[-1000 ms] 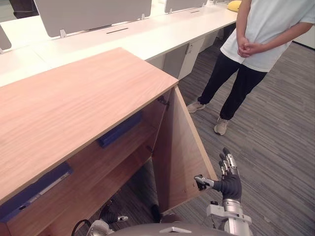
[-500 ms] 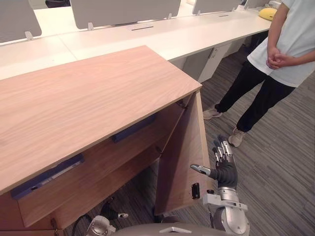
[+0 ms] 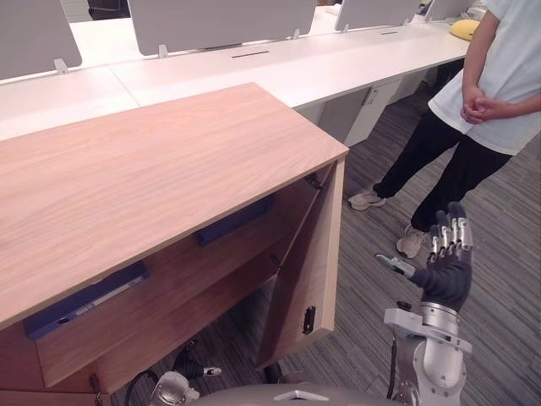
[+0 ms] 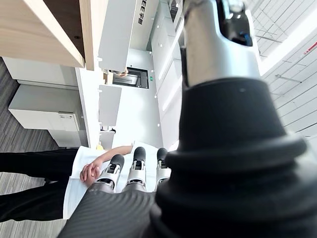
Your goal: Walk over to the cabinet, pick up the folder, carry it to the office cabinet, place the folder inside the office cabinet, then close the office cabinet door
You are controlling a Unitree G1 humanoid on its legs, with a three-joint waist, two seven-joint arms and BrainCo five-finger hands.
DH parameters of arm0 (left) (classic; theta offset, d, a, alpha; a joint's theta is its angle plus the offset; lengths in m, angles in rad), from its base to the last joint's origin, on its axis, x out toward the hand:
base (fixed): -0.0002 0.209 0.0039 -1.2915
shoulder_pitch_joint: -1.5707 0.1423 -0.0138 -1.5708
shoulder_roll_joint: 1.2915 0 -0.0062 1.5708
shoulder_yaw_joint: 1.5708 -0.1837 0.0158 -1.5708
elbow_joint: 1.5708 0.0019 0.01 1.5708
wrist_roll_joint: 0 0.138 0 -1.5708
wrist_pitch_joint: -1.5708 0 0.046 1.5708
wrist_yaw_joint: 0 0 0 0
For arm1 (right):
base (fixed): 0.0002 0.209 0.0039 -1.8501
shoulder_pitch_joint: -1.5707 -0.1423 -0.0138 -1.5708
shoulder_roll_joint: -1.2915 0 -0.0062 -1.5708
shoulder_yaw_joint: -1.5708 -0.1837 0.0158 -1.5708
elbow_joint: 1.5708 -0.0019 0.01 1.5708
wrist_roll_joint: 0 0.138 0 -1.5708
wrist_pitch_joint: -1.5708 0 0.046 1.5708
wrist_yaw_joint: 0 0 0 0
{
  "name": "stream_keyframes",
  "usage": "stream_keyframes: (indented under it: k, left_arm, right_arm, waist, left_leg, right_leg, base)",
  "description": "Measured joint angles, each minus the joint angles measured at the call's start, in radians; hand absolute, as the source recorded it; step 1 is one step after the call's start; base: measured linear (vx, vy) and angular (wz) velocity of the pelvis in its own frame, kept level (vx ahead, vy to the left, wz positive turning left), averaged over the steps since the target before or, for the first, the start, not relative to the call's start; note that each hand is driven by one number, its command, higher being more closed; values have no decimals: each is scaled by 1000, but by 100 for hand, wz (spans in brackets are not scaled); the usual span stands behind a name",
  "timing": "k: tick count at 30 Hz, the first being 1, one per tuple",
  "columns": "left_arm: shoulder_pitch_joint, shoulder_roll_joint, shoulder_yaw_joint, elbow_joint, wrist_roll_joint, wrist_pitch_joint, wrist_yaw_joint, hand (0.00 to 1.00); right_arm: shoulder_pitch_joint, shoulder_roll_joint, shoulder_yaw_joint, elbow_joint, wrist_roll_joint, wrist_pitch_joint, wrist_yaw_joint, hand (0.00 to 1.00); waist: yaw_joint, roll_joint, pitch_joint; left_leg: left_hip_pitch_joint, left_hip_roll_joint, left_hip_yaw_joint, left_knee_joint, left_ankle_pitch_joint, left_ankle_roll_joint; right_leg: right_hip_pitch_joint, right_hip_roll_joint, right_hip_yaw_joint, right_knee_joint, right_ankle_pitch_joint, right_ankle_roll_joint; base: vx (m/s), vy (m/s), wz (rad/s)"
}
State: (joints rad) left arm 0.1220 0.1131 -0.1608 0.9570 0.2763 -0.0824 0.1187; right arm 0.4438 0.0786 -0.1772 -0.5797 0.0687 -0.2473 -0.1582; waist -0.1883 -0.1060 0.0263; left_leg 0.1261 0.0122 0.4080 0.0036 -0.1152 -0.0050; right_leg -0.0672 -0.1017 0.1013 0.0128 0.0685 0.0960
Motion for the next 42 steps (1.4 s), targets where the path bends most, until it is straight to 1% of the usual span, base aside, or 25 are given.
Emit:
stream_keyframes:
  k: [2,5,7,9,10,12,13,15,16,19,21,23,26,27,29,32,33,38,42]
  left_arm:
    - [0,-6,0,0,-1,0,0,0]
    - [0,-8,0,0,-10,0,0,0]
    - [1,-12,1,0,-21,0,0,0]
    - [2,-16,1,0,-35,0,0,0]
    - [3,-17,2,0,-36,0,0,0]
    - [6,-20,4,0,-36,0,0,0]
    - [9,-24,11,1,-37,0,-1,0]
    - [11,-28,23,1,-37,0,-2,0]
    - [14,-34,43,3,-38,0,-1,0]
    - [17,-35,70,5,-38,0,-1,0]
    - [21,-34,94,6,-38,0,-1,0]
    - [21,-35,102,6,-38,0,0,0]
    - [19,-37,118,5,-38,0,0,0]
    - [19,-36,121,5,-38,0,0,0]
    - [19,-34,123,6,-38,0,1,0]
    - [18,-35,137,5,-38,0,1,0]
    - [19,-32,144,6,-38,1,4,0]
    - [19,-33,160,5,-38,1,6,0]
    - [17,-33,163,5,-39,1,7,0]
  right_arm:
    - [-1,6,-14,1,45,-12,-2,0]
    - [-4,8,-54,15,85,-16,-12,0]
    - [-4,8,-89,66,104,-24,-34,0]
    - [-3,8,-121,178,124,-27,-48,0]
    - [-2,9,-124,205,133,-27,-51,0]
    - [0,8,-123,277,161,-17,-66,0]
    - [-1,8,-123,335,177,-11,-68,0]
    - [-1,3,-118,416,206,-3,-68,0]
    - [-4,2,-116,471,213,10,-65,0]
    - [-7,1,-96,542,212,27,-56,0]
    - [-22,-2,-64,614,208,41,-28,0]
    - [-40,-8,-35,669,205,53,-16,0]
    - [-65,-15,6,755,198,63,17,0]
    - [-74,-17,19,786,192,73,27,0]
    - [-97,-22,30,847,158,79,44,0]
    - [-127,-28,51,915,120,89,50,0]
    - [-143,-30,57,955,94,99,54,0]
    - [-170,-48,59,1010,76,104,64,0]
    - [-189,-69,88,1064,37,105,66,0]
  waist:
    - [0,1,1]
    - [2,3,2]
    - [5,5,3]
    - [11,12,6]
    - [12,14,6]
    - [14,22,10]
    - [21,26,13]
    - [25,27,13]
    - [33,35,11]
    - [48,51,9]
    - [56,57,7]
    - [60,57,8]
    - [74,56,7]
    - [77,55,6]
    - [78,54,5]
    - [81,53,5]
    - [83,53,5]
    - [93,52,4]
    - [99,52,4]
  left_leg:
    - [0,0,0,4,0,0]
    - [0,1,-1,7,-1,-1]
    - [-3,1,-1,8,-1,-1]
    - [-3,1,-2,-5,-4,-6]
    - [-3,0,-4,-9,-2,-8]
    - [-3,0,-7,-10,1,-8]
    - [-3,0,-9,-11,6,-4]
    - [0,-1,-27,-21,14,-2]
    - [0,-2,-34,-27,22,1]
    - [1,-2,-45,-35,29,-1]
    - [5,0,-51,-46,35,-3]
    - [13,1,-55,-51,36,-3]
    - [11,-2,-71,-64,46,-2]
    - [10,-4,-81,-74,53,-1]
    - [0,-7,-100,-81,60,-1]
    - [-7,-9,-118,-81,66,1]
    - [-7,-9,-134,-80,66,1]
    - [-4,-9,-160,-77,67,1]
    - [-9,-10,-183,-77,76,2]
  right_leg:
    - [2,0,0,0,0,0]
    - [3,0,0,2,0,0]
    - [3,0,-1,5,0,0]
    - [3,-2,-3,7,0,0]
    - [3,-2,-3,7,0,0]
    - [4,-3,-8,7,-2,0]
    - [5,-2,-13,7,-4,-1]
    - [14,-3,-35,6,-12,-9]
    - [14,-3,-46,6,-15,-9]
    - [18,-4,-59,4,-15,-9]
    - [24,-2,-66,-3,-15,-9]
    - [35,-2,-76,-7,-16,-10]
    - [35,-4,-91,-10,-18,-8]
    - [36,-6,-103,-11,-19,-6]
    - [35,-11,-120,-17,-20,-4]
    - [36,-16,-141,-24,-19,-3]
    - [46,-16,-153,-29,-19,-3]
    - [67,-17,-179,-38,-20,-2]
    - [74,-20,-203,-37,-21,-1]
  base:
    - [-51,-42,1]
    - [-54,-40,1]
    - [-70,-42,1]
    - [-71,-31,1]
    - [-52,-30,4]
    - [-28,-34,5]
    - [-24,-46,13]
    - [-13,-52,24]
    - [1,-40,21]
    - [2,-25,13]
    - [3,-18,9]
    - [-18,-21,8]
    - [-18,-15,14]
    - [-18,-15,24]
    - [-5,-8,29]
    - [19,-12,25]
    - [13,-16,21]
    - [-5,-25,17]
    - [-50,-37,17]
